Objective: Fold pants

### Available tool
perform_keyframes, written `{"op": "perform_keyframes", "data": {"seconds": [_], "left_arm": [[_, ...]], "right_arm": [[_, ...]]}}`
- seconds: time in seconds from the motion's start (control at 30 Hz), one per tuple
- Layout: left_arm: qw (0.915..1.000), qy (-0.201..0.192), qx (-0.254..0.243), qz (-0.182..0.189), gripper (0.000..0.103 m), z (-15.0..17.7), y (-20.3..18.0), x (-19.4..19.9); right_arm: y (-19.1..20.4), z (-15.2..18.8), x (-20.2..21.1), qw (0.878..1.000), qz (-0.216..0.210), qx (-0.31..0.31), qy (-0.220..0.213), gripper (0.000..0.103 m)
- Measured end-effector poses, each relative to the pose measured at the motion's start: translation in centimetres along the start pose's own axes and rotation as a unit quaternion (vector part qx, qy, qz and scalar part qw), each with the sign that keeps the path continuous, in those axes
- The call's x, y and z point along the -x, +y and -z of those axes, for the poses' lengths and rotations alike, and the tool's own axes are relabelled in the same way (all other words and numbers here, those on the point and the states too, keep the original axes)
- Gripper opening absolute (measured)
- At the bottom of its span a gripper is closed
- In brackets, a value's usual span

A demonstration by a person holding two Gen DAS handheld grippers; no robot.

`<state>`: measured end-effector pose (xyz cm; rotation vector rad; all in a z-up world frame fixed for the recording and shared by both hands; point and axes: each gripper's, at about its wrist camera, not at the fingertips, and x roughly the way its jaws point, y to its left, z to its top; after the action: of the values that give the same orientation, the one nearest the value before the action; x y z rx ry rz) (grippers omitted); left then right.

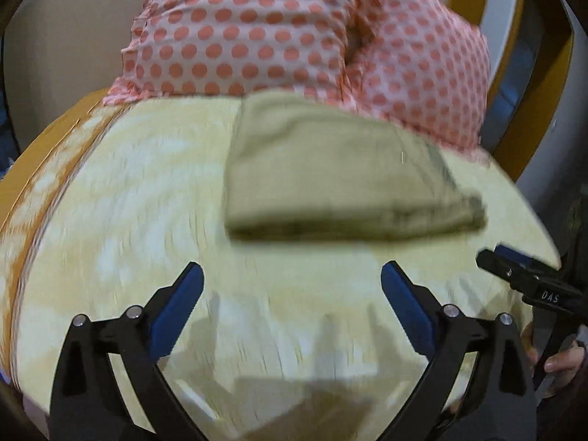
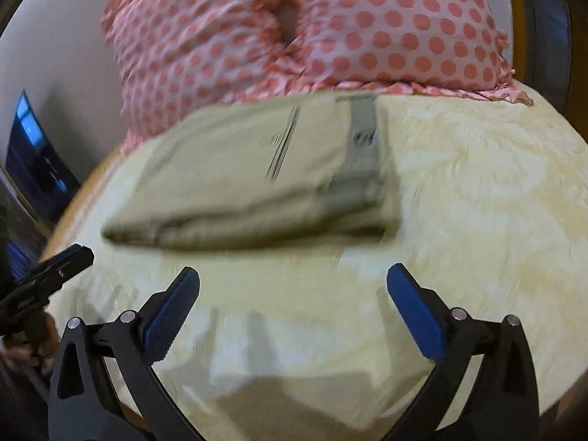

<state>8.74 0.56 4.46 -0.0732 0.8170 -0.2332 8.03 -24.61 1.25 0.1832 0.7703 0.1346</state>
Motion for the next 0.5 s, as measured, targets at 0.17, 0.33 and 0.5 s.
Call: {"op": "perform_keyframes", "data": {"seconds": [0.17,0.33,0.5], "left_arm": [[0.9983,-0.006,-0.031,-0.05,0.097,2.7,-1.8,-0.6],[0.9973,-0.009,-0.041,-0.06,0.098,3.6,-2.3,-0.4],[0.9957,-0.029,-0.048,-0.074,0.101,4.6,-2.5,-0.1]], "right_arm": [[1.8,2.1,0.0,0.999,0.036,0.04,-0.01,0.102],[3.0,3.0,-0.2,0.997,0.049,0.062,-0.009,0.102],[3.3,4.4,0.4,0.995,0.07,0.063,-0.033,0.102]]}}
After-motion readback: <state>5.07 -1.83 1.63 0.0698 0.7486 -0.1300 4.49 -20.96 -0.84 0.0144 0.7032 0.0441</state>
